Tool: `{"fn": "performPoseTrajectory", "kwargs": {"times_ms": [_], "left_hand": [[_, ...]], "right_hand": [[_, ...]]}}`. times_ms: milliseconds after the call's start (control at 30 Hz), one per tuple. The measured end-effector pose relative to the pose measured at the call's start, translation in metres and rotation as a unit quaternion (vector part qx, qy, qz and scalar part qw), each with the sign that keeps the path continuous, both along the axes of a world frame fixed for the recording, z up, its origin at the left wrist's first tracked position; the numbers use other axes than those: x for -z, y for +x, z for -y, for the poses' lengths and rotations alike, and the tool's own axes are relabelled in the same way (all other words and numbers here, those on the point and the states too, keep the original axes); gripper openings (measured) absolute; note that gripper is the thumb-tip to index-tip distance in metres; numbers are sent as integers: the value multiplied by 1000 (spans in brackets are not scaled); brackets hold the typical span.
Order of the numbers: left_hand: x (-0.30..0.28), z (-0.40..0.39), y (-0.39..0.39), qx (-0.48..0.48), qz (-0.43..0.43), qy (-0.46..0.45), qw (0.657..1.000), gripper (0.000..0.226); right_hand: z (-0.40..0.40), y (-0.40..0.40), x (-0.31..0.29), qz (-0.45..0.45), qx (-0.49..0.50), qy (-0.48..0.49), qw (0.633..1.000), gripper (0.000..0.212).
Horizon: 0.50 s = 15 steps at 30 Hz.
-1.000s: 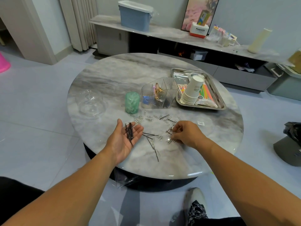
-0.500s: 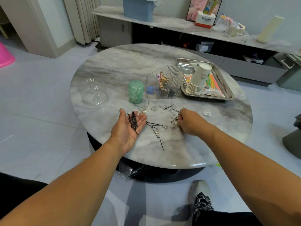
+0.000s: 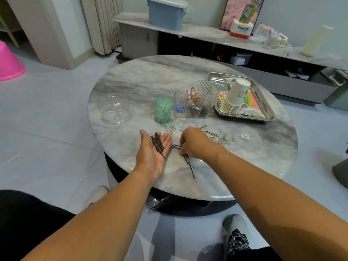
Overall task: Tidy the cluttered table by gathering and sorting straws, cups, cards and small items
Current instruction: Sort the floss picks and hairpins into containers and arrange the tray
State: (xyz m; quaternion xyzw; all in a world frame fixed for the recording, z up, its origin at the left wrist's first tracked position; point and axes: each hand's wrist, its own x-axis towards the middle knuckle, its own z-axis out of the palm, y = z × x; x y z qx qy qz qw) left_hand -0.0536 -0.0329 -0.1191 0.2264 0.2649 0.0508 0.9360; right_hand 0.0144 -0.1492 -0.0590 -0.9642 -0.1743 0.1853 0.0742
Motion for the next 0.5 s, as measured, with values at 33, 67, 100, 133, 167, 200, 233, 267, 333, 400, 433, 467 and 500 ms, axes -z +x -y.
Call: {"fn": "performPoseTrajectory", "kwargs": {"times_ms": [33, 67, 100, 133, 167, 200, 233, 267, 333, 400, 433, 467, 500], "left_hand": [[0, 1, 0, -7, -1, -5, 1000, 66], [-1, 1, -1, -13, 0, -8, 1000, 67], [-1, 2, -1, -15, -1, -9, 1000, 68], [-1, 1, -1, -17, -1, -9, 1000, 69], [-1, 1, -1, -16, -2, -8, 1000, 70], [0, 1, -1, -15, -2, -8, 1000, 70], [0, 0, 0, -14, -3, -7, 1000, 71], [-1, 0, 0, -14, -3, -7, 1000, 72], [-1, 0, 0, -14, -4, -5, 1000, 74], [-2, 0, 0, -11, -3, 0, 1000, 74], [-2, 0, 0, -8, -3, 1, 1000, 74], [-1, 0, 0, -6, -3, 2, 1000, 74], [-1, 0, 0, -3, -3, 2, 1000, 74]], "right_hand": [[-4, 2, -2, 13, -19, -32, 999, 20], [-9, 3, -6, 25, -40, -59, 997, 7], [-11, 6, -6, 32, -48, -81, 995, 20], [-14, 7, -8, 37, -63, -99, 992, 30], [-15, 9, -7, 33, -70, -112, 991, 34], [-16, 8, -10, 39, -84, -126, 988, 30], [-18, 12, -9, 43, -96, -146, 984, 19], [-19, 11, -12, 44, -116, -157, 980, 7], [-20, 13, -14, 41, -145, -182, 972, 22], [-18, 15, -14, 39, -157, -179, 971, 23], [-18, 15, -14, 32, -158, -180, 970, 21], [-16, 16, -14, 32, -151, -168, 974, 17], [-14, 16, -13, 36, -137, -163, 976, 10]]}}
